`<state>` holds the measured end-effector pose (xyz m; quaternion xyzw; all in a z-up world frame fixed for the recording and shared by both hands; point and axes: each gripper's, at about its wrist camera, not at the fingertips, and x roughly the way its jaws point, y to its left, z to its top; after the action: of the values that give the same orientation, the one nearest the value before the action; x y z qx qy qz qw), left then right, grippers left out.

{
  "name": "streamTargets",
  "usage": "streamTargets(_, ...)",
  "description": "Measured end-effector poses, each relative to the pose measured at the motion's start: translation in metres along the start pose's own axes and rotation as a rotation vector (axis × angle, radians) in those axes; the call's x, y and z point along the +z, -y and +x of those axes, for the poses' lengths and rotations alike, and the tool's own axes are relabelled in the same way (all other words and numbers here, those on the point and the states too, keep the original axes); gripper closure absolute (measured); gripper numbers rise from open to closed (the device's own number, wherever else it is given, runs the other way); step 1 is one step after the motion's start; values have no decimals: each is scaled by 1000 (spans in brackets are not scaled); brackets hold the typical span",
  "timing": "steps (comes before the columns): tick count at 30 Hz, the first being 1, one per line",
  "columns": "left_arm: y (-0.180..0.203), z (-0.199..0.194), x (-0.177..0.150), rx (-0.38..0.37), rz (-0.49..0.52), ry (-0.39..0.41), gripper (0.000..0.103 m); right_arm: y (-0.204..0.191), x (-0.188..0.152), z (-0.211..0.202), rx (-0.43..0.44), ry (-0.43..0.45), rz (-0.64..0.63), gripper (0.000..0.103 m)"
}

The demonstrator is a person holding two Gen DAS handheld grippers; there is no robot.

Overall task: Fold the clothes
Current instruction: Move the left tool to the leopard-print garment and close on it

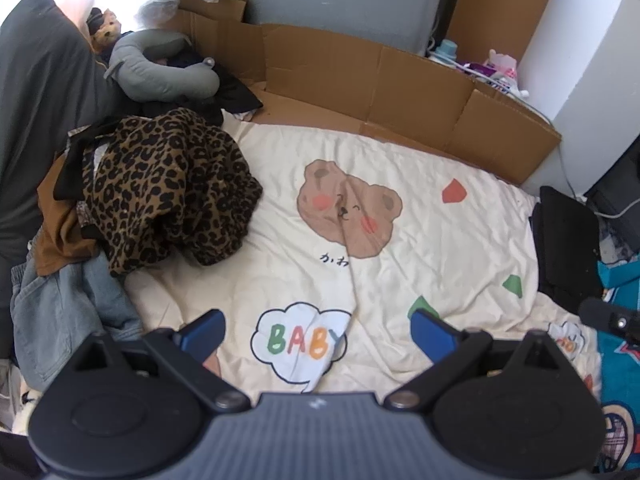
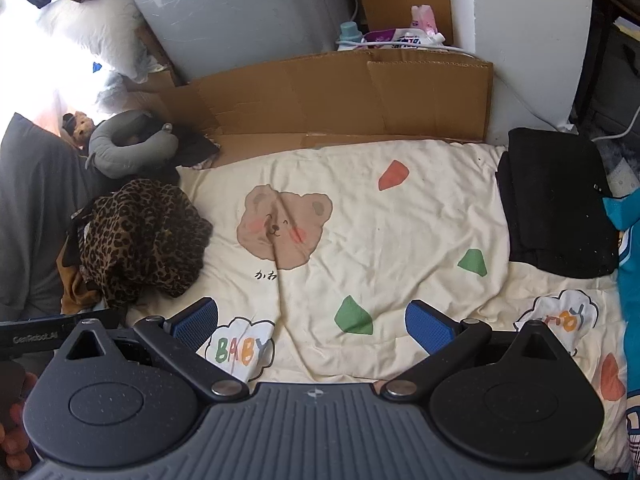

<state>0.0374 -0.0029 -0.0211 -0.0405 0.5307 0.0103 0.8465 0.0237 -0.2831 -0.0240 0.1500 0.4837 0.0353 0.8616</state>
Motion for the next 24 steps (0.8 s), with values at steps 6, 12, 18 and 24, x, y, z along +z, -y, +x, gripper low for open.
streamTargets(6,-2,1,9,21,39,6,3,-9,6,-2,5,2,-22,0)
streamTargets(12,-15,-6,26,28,30,-9,3,-21,24,-20,17,28,-45,0)
streamTargets(18,-29,-20,55,36,35,35,3,-32,46,-35,46,60,-99,0)
streamTargets(24,-58,-14,90,76,39,53,3,-34,63,-30,73,71,-112,0)
